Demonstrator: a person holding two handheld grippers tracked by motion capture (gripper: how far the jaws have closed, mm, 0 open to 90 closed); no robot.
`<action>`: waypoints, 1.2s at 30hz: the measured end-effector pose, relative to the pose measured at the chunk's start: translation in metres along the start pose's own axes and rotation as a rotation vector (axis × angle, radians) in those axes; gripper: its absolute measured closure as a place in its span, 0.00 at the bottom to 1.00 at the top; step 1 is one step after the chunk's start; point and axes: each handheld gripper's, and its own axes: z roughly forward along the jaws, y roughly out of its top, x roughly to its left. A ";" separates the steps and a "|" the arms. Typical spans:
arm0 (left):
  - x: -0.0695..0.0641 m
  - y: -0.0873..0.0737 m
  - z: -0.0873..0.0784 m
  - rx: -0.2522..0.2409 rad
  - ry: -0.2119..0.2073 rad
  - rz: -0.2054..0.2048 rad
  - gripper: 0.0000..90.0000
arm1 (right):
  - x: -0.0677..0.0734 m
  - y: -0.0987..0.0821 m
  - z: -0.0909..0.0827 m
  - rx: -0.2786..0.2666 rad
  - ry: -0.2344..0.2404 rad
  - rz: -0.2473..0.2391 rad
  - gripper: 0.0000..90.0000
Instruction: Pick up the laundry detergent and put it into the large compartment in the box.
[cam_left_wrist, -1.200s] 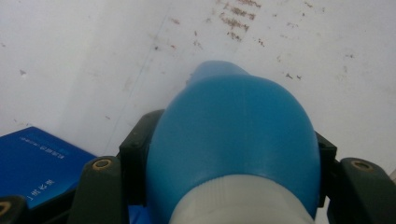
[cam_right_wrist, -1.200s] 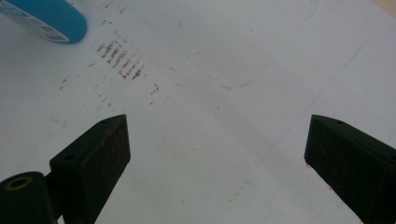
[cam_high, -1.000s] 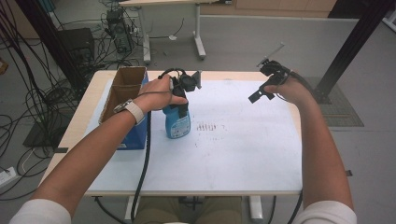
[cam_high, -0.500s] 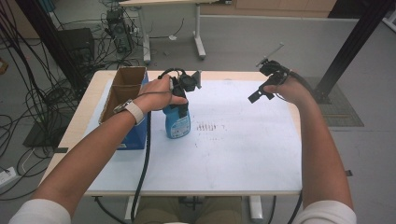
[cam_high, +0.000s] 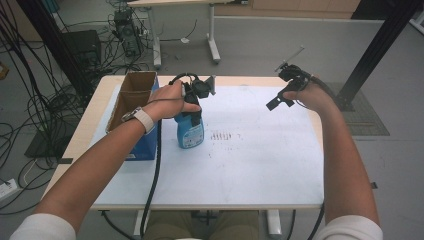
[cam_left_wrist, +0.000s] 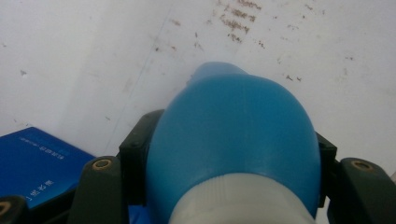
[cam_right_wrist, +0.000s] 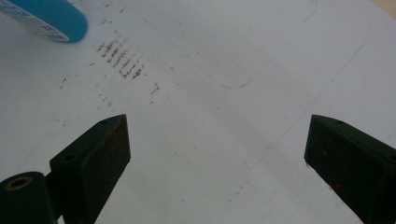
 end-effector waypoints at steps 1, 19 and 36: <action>0.000 0.000 0.000 -0.002 0.000 -0.004 0.42 | 0.000 0.000 0.000 0.000 0.000 0.000 0.08; 0.001 0.000 0.000 0.000 -0.004 -0.002 0.42 | 0.000 0.000 0.000 0.002 0.000 -0.001 0.08; -0.001 -0.003 -0.006 -0.019 -0.003 -0.023 0.43 | 0.002 -0.003 -0.003 -0.005 -0.008 -0.005 0.08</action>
